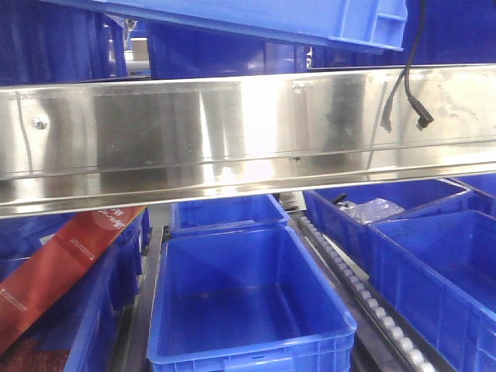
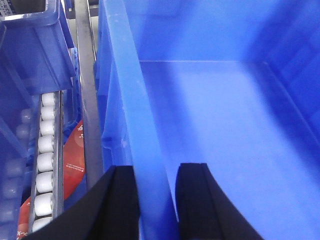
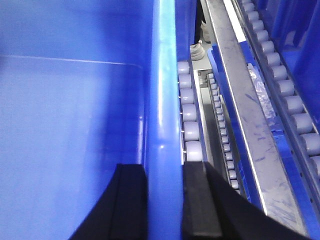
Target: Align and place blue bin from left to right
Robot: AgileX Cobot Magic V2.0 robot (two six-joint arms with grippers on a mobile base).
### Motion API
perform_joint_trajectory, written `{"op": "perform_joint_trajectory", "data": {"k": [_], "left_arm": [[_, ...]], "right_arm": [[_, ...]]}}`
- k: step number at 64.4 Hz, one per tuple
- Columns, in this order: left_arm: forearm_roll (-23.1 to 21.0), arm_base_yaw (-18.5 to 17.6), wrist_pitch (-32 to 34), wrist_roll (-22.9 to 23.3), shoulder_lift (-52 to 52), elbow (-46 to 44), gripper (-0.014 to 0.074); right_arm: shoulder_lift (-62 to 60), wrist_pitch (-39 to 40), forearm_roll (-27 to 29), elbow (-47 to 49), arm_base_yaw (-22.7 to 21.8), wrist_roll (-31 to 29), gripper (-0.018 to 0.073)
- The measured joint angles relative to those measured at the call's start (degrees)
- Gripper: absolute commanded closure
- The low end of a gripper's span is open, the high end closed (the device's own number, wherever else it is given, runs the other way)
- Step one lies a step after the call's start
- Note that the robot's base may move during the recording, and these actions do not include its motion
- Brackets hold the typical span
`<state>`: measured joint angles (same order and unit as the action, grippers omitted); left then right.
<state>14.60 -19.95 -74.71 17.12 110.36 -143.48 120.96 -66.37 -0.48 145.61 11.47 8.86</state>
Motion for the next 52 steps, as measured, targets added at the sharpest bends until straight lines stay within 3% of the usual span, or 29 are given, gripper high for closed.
{"op": "perform_joint_trajectory", "data": {"k": [24, 52], "left_arm": [[-1.21, 0.00, 0.00, -0.21, 5.10, -0.15, 0.0612], [-2.20, 0.00, 2.12, 0.71, 11.24, -0.15, 0.0612]], "right_arm": [[0.13, -1.93, -1.07, 0.00, -1.45, -1.81, 0.0638], [2.15, 3.59, -1.71, 0.00, -3.12, -3.03, 0.0638]]}}
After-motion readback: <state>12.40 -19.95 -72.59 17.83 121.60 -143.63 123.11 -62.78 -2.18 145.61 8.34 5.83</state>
